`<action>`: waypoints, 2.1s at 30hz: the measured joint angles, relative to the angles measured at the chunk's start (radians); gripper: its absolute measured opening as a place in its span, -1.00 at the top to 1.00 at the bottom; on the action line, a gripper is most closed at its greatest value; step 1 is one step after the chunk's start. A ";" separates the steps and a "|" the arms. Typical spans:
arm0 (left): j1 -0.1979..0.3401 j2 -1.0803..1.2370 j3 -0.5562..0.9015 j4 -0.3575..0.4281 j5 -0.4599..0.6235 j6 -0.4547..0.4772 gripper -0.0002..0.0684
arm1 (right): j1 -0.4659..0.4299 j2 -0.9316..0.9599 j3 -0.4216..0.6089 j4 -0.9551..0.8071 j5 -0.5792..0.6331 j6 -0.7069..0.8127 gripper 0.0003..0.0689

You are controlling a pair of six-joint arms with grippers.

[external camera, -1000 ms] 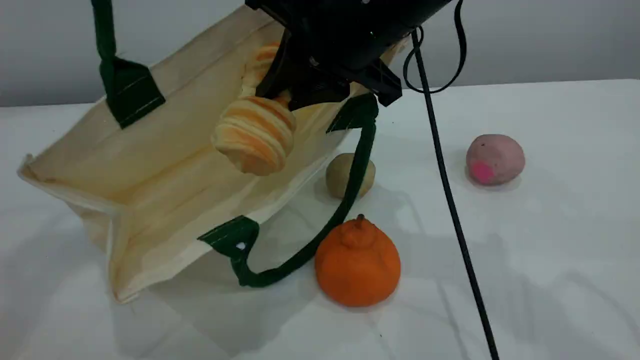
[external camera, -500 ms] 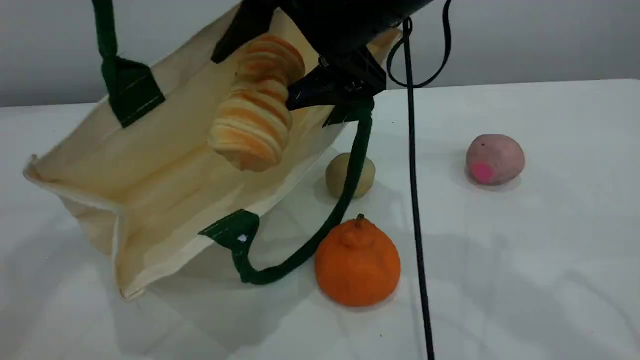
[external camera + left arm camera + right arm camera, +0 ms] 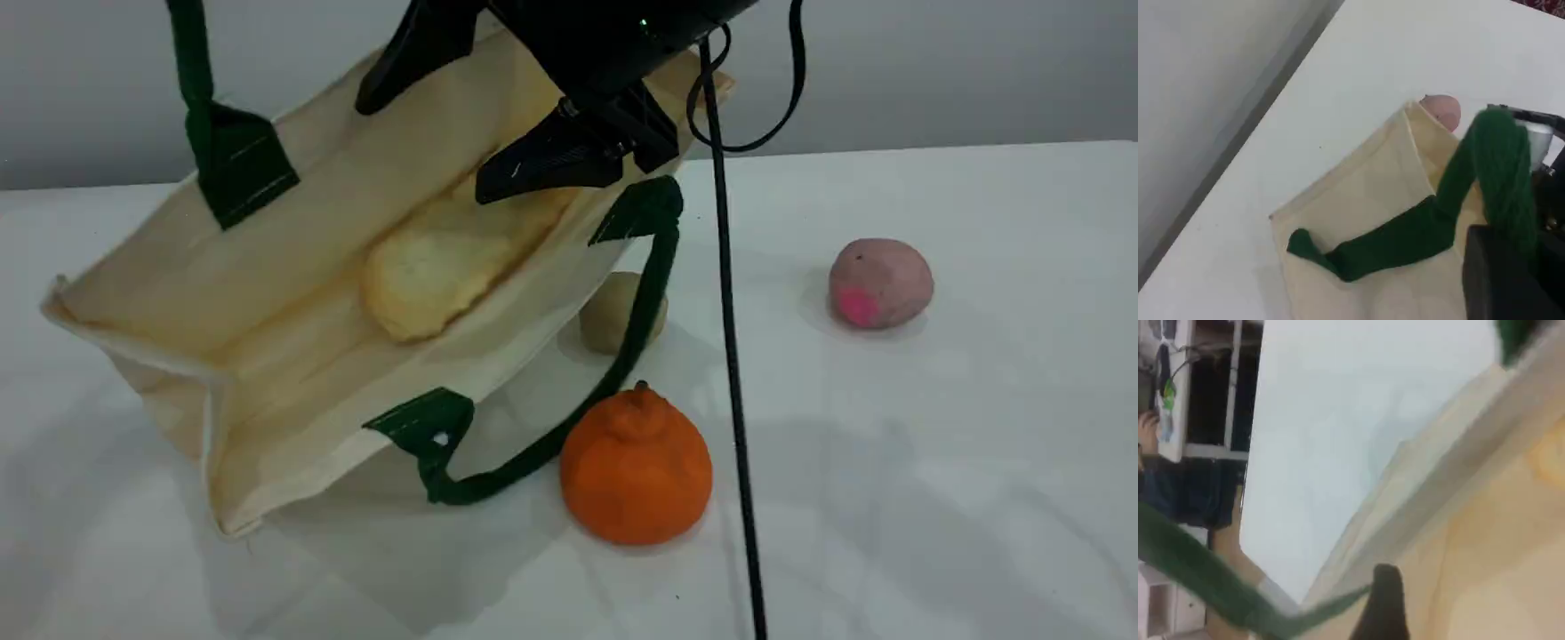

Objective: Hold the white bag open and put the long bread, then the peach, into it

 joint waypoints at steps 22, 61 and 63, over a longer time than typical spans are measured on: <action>0.000 0.000 0.000 0.009 0.000 0.000 0.72 | -0.037 -0.197 -0.060 -0.393 0.113 0.040 -0.68; 0.000 0.000 0.000 0.010 0.000 -0.005 0.72 | -0.319 -0.018 -0.060 -1.281 0.100 0.552 -0.68; 0.000 0.000 0.000 0.010 0.000 -0.005 0.72 | -0.319 -0.005 -0.060 -1.283 0.083 0.552 -0.68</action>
